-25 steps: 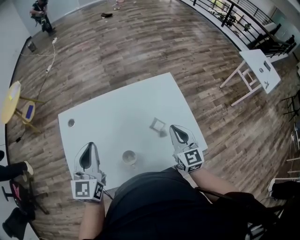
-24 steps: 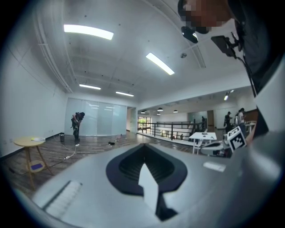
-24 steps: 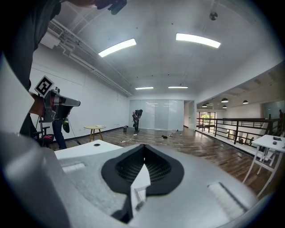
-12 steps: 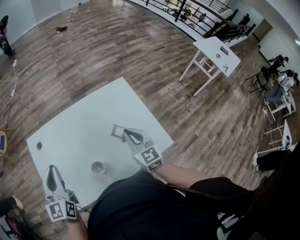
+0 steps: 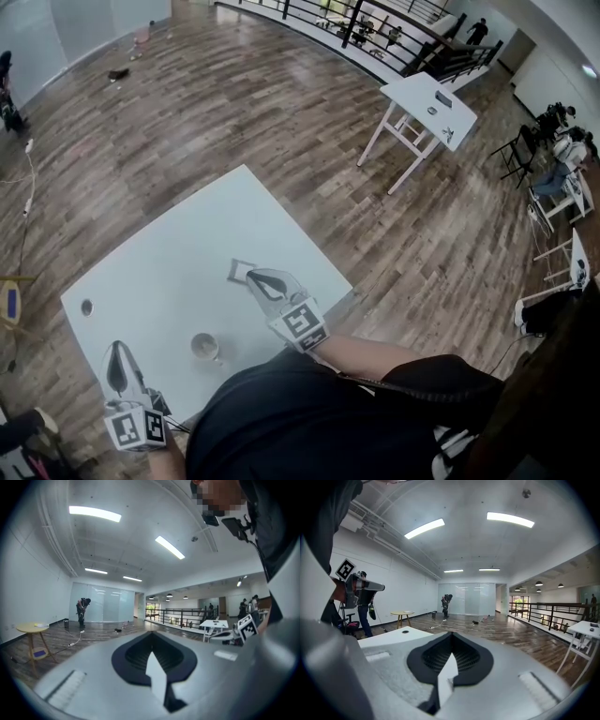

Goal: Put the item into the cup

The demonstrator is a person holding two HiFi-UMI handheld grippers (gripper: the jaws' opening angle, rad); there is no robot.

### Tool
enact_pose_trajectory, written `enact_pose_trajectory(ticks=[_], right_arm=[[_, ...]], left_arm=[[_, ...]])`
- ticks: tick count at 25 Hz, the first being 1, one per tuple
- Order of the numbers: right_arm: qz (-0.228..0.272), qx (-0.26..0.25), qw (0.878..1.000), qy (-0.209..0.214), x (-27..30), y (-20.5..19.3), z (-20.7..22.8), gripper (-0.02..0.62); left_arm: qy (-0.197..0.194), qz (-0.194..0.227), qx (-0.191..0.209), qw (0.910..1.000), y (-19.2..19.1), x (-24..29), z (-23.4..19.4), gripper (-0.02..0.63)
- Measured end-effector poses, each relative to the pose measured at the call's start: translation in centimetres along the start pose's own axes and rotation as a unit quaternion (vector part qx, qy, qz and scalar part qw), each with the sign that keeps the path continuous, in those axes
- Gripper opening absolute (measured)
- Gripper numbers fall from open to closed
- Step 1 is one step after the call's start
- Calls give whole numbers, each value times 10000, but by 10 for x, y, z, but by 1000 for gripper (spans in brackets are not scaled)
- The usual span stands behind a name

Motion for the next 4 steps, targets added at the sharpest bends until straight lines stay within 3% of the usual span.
enact_pose_trajectory(ticks=[4], right_arm=[[-13,19,10000,-18,-3,-1,-2,0]], left_arm=[[-61,-15,-7,10000,0,0,3,-2]])
Point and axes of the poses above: the fingertips, and each gripper's own axes: x forward along the fingers, z to its right, y out of its top, the point moved 4 cm from there along -x, backward along the fingers
